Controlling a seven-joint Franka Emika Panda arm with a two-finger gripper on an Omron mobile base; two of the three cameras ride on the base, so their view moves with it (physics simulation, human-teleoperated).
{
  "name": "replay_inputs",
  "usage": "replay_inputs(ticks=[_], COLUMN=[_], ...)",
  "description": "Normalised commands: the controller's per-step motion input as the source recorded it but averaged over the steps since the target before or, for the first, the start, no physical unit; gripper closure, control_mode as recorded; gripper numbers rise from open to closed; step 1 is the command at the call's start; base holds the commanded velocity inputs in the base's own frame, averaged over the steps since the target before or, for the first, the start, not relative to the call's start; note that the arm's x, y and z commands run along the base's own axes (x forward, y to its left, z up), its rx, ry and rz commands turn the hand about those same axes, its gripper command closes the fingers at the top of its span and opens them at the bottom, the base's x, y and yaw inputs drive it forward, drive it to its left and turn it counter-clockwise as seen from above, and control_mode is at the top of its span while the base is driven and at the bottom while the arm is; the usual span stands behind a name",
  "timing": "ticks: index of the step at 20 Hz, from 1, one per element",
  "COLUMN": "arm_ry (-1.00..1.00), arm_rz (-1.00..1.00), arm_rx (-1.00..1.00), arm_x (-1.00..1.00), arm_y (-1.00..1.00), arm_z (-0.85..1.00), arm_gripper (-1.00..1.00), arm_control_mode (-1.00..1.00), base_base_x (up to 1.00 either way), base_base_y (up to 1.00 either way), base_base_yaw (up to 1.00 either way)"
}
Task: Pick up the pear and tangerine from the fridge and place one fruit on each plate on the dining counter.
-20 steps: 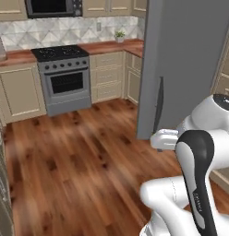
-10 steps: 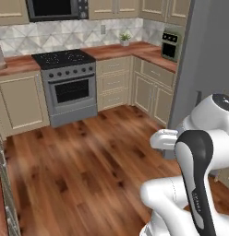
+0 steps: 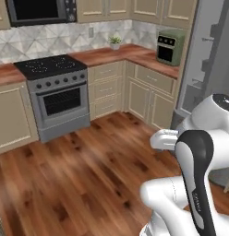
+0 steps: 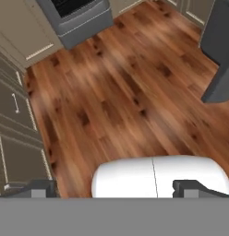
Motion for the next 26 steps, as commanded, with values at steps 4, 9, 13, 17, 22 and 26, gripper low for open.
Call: replay_inputs(ticks=[4,9,13,17,22,26], arm_ry=[0.00,0.00,0.00,0.00,0.00,0.00], arm_rz=[0.00,0.00,0.00,0.00,0.00,0.00], arm_rx=[0.00,0.00,0.00,0.00,0.00,0.00], arm_x=[0.00,0.00,0.00,0.00,0.00,0.00], arm_y=[0.00,0.00,0.00,0.00,0.00,0.00], arm_z=[0.00,0.00,0.00,0.00,0.00,0.00], arm_gripper=[-1.00,-1.00,-1.00,-1.00,-1.00,-1.00], arm_control_mode=[1.00,1.00,1.00,1.00,1.00,1.00], base_base_x=[0.62,0.56,0.47,0.44,0.47,0.60], base_base_y=[0.42,0.41,0.36,0.34,0.37,0.39], base_base_yaw=[-0.28,-0.33,-0.39,-0.42,-0.43,-0.42])
